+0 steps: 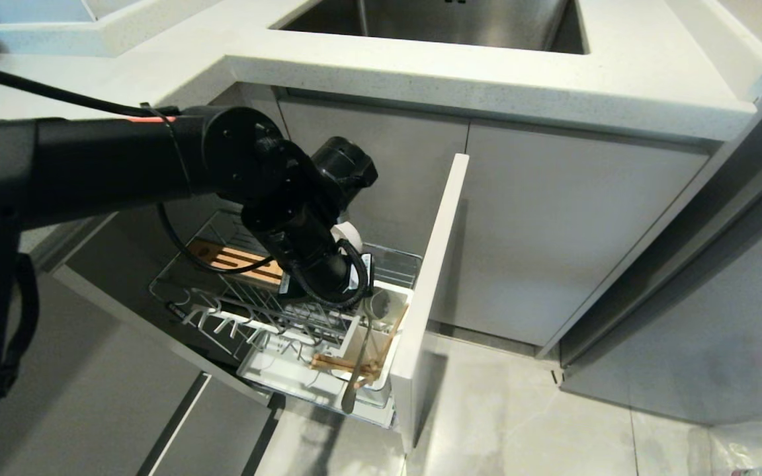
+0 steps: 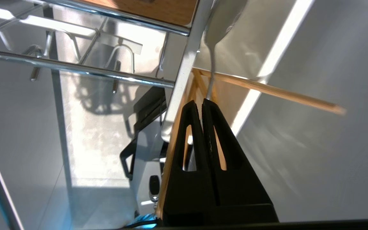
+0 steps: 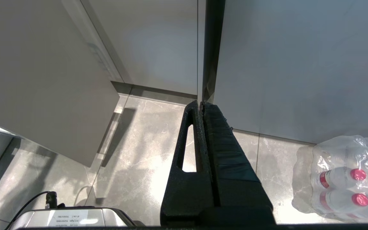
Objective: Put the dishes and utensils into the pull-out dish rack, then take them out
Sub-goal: Pick up the plate and place it in the cupboard
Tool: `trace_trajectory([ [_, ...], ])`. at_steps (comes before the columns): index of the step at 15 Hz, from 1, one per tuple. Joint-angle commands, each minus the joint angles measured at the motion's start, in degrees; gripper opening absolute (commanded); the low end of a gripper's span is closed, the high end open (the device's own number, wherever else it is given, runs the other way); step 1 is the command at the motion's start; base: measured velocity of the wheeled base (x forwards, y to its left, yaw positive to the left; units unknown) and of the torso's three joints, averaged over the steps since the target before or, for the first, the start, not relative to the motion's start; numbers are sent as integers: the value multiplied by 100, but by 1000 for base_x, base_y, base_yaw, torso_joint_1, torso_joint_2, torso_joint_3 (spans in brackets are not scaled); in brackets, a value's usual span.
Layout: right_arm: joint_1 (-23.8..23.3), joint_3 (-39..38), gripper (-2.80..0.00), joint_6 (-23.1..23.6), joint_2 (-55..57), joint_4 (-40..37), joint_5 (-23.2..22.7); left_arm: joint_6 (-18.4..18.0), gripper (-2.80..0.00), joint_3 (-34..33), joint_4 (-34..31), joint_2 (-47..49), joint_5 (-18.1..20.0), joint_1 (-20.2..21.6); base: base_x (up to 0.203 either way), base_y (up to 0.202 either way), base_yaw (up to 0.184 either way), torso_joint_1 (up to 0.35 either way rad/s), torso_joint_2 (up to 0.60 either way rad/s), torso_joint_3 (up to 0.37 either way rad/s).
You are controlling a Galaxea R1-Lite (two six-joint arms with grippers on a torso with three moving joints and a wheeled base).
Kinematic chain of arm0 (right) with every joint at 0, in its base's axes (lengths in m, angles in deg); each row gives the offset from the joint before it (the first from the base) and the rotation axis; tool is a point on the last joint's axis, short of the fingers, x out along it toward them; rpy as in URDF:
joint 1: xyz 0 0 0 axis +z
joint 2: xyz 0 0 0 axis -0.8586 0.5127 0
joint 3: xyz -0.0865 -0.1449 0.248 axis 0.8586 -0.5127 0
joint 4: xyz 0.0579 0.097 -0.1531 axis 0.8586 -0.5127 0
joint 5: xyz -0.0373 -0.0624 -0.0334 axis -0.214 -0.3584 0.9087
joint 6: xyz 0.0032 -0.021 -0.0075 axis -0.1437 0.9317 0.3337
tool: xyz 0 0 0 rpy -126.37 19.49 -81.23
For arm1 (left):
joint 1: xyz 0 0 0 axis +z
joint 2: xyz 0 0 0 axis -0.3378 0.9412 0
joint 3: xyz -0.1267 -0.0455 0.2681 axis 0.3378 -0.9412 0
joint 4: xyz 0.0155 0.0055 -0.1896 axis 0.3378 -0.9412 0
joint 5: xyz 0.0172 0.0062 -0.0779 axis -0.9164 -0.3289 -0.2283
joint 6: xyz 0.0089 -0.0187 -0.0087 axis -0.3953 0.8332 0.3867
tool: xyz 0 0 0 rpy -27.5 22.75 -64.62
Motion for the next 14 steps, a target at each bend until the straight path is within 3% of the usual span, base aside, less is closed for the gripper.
trace_trajectory([
  [1, 1, -9, -280, -1, 0, 1, 0, 21, -280, 0, -30, -413, -3, -8, 0, 0, 0, 0, 0, 0],
  [6, 1, -9, -280, -1, 0, 1, 0, 24, -280, 0, 9, -1517, -25, 19, 0, 0, 0, 0, 0, 0],
  [9, 1, -9, -280, -1, 0, 1, 0, 27, -280, -7, 215, -2166, -318, 143, 0, 0, 0, 0, 0, 0],
  [14, 1, -9, -280, -1, 0, 1, 0, -6, -280, -17, 920, -3031, -664, 1256, 0, 0, 0, 0, 0, 0],
])
